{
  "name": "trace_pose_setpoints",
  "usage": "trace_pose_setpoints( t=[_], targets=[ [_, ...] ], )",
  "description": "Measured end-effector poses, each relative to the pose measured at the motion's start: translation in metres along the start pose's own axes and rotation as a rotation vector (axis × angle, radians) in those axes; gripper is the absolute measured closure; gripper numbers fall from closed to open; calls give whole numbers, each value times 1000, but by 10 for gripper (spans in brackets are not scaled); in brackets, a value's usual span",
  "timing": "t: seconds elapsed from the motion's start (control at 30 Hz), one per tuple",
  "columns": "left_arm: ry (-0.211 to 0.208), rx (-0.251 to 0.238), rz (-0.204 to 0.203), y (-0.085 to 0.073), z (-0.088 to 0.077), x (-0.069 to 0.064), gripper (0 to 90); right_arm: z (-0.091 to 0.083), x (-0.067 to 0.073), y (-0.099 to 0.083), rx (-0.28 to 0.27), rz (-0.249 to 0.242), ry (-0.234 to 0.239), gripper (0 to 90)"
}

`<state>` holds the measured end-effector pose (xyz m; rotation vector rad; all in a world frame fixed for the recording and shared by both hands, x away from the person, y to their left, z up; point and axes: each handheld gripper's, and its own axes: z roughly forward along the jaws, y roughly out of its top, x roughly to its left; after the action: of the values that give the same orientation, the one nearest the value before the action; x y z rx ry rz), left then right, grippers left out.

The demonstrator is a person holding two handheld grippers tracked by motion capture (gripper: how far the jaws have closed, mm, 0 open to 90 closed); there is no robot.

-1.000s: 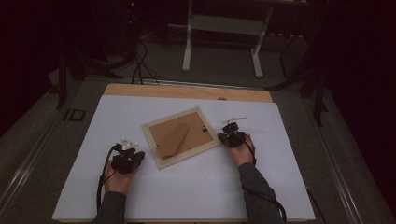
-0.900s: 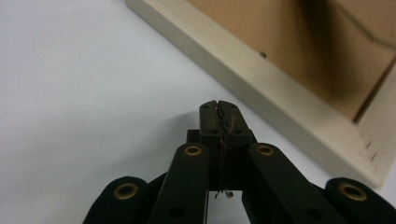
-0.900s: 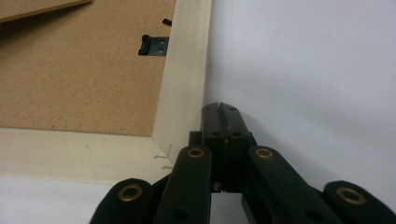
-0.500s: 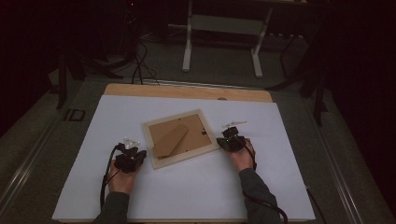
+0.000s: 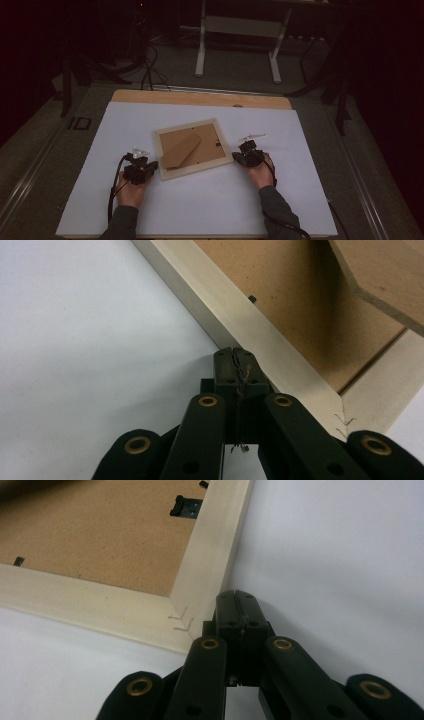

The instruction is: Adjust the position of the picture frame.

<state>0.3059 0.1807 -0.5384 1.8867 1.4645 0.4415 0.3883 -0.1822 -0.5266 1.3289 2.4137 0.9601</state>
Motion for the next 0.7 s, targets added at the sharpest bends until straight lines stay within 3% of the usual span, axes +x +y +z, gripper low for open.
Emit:
trace_pose_setpoints(
  t=[0.7],
  targets=[
    [-30,12,10,5,4,-5,900,-23,5,-32,-15,-23,29,900]
  ],
)
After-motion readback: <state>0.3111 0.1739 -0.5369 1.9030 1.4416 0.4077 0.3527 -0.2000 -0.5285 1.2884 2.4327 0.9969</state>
